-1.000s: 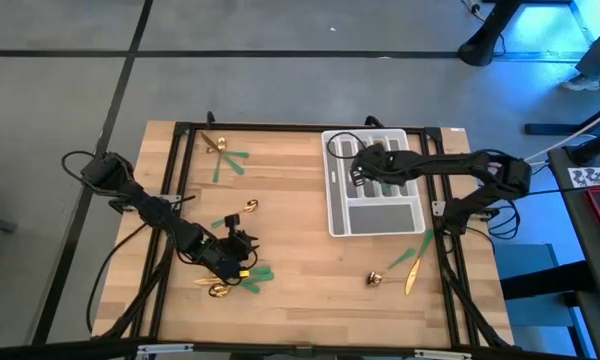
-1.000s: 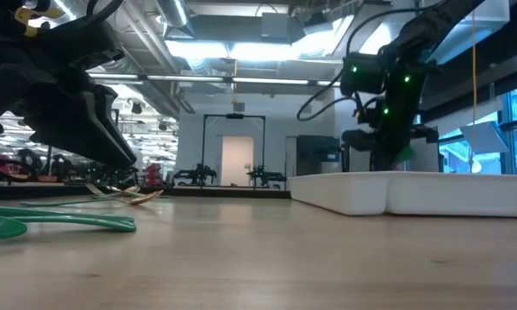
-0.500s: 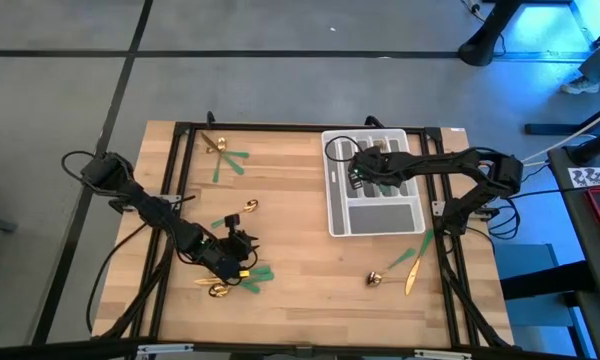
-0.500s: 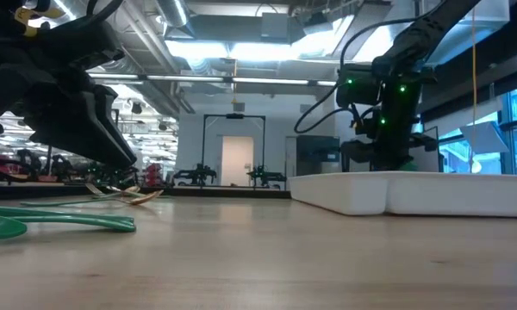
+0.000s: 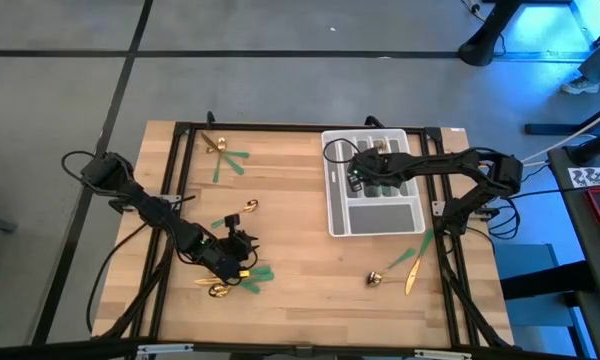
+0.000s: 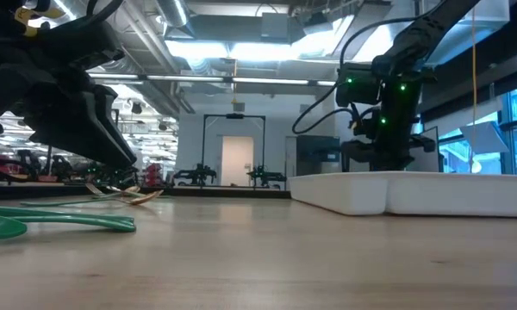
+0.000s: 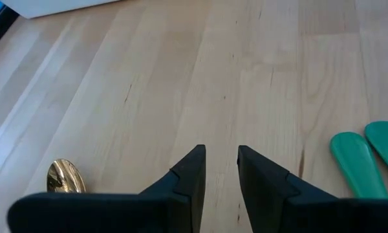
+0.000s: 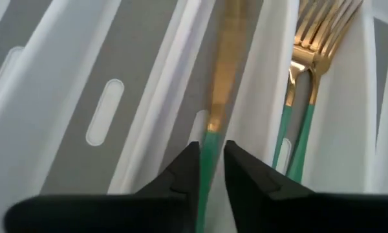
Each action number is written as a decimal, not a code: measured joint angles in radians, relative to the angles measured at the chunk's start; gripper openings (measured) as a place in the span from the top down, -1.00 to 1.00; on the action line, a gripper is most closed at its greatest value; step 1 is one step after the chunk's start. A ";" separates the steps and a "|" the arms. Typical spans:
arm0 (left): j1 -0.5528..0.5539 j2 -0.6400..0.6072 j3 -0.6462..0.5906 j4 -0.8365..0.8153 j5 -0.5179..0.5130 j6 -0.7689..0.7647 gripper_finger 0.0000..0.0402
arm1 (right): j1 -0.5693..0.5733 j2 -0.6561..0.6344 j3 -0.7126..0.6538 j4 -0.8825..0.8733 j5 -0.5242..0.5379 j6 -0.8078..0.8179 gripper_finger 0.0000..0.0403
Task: Sort silverware
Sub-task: Put the green knife into the silverware tray, then put the green spoon into the silverware tray
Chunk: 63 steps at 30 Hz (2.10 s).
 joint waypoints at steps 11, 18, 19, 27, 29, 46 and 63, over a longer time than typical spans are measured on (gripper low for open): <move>-0.009 0.000 0.000 0.001 0.000 -0.023 0.60 | 0.083 -0.146 0.059 -0.115 0.012 -0.086 0.14; -0.042 0.000 0.000 0.005 0.000 -0.051 0.60 | 0.497 -0.279 0.071 -0.145 -0.032 -0.216 0.15; -0.046 0.000 0.000 0.008 0.000 -0.051 0.60 | 0.576 -0.285 0.071 -0.144 -0.055 -0.239 0.15; -0.045 0.000 -0.001 0.109 0.000 0.026 0.60 | 1.016 -0.265 0.071 -0.259 -0.215 -0.183 0.16; -0.038 0.000 -0.001 0.136 0.000 0.051 0.60 | 1.073 -0.255 0.071 -0.311 -0.218 -0.143 0.16; -0.021 0.000 -0.001 0.156 0.000 0.080 0.60 | 1.093 -0.225 -0.160 -0.186 -0.274 -0.141 0.16; -0.023 0.000 0.000 0.163 0.000 0.053 0.60 | 1.094 -0.118 -0.262 0.124 -0.338 -0.154 0.56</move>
